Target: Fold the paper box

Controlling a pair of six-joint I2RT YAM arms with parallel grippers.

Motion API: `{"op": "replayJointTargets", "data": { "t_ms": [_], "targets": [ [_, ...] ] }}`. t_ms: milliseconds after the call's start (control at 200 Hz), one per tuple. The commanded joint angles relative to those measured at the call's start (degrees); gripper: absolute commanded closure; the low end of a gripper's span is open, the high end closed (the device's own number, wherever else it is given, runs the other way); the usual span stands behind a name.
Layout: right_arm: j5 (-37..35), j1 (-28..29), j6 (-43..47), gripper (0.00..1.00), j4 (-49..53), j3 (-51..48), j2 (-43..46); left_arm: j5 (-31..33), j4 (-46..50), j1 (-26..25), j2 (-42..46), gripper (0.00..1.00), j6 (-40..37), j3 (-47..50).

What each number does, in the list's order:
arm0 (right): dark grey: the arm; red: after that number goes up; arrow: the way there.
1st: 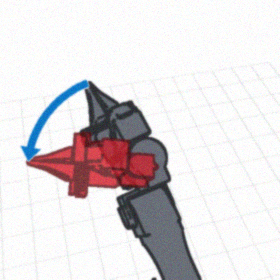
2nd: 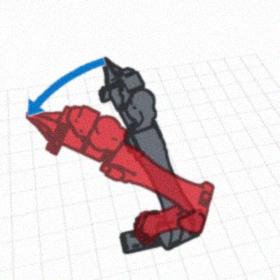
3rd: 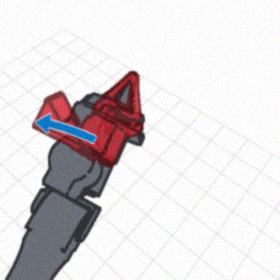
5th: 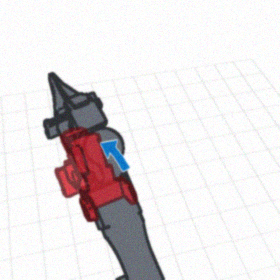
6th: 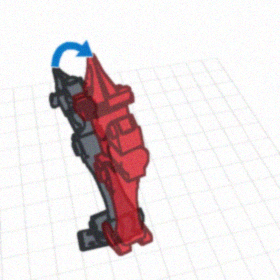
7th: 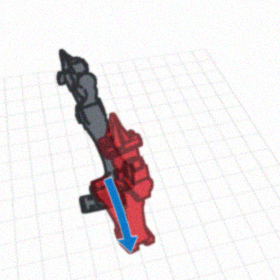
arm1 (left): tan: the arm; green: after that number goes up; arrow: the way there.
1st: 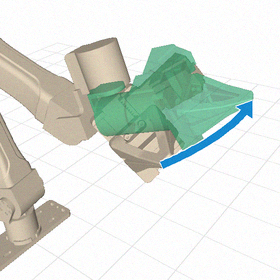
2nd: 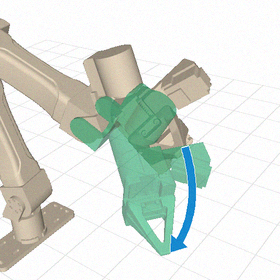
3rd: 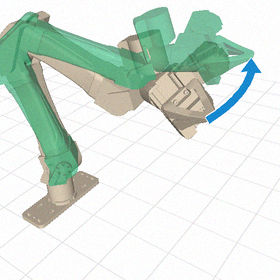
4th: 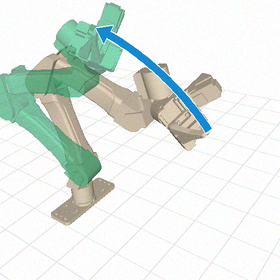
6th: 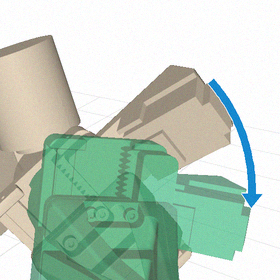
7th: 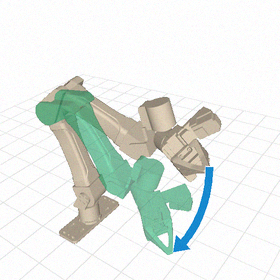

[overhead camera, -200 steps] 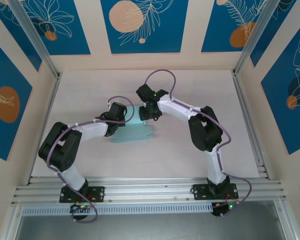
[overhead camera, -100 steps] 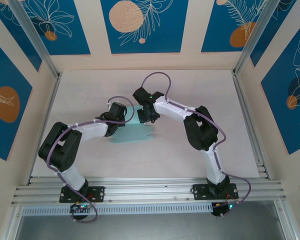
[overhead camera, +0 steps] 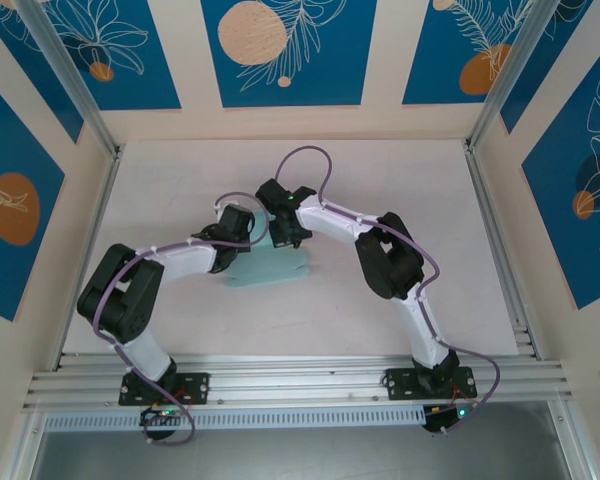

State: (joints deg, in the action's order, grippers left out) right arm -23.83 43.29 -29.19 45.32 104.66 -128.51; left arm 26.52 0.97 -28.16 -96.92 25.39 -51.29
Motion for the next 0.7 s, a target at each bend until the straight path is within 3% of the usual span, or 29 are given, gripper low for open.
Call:
{"op": "replayJointTargets", "data": {
  "t_ms": [0, 240, 365, 445, 605, 695],
  "targets": [
    [-6.2, 0.1, 0.5, 1.00, 6.6, 1.0, -1.2, 7.5, 6.0, 0.8, -2.0, 0.93, -2.8, -1.7],
    [-4.5, 0.6, -0.8, 1.00, 6.2, 0.3, -0.6, 8.7, 9.8, 2.6, -5.7, 0.94, 3.6, -3.1],
    [-4.5, 0.4, -1.1, 1.00, 6.2, -0.4, -0.7, 14.1, 13.1, 2.9, -7.0, 0.93, 4.7, -3.7],
    [-4.3, 0.3, -1.1, 1.00, 6.3, -0.2, -1.1, 14.3, 13.3, 3.1, -6.7, 0.86, 5.1, -3.6],
    [-2.7, 0.4, 0.3, 1.00, 6.7, 1.2, -1.8, 4.7, 9.0, 3.5, -4.0, 0.74, 5.3, -1.8],
    [-1.8, 0.5, 1.9, 1.00, 7.1, 2.1, -1.9, -4.1, 5.2, 3.5, -1.1, 0.60, 4.8, -1.0]
  ]
}}
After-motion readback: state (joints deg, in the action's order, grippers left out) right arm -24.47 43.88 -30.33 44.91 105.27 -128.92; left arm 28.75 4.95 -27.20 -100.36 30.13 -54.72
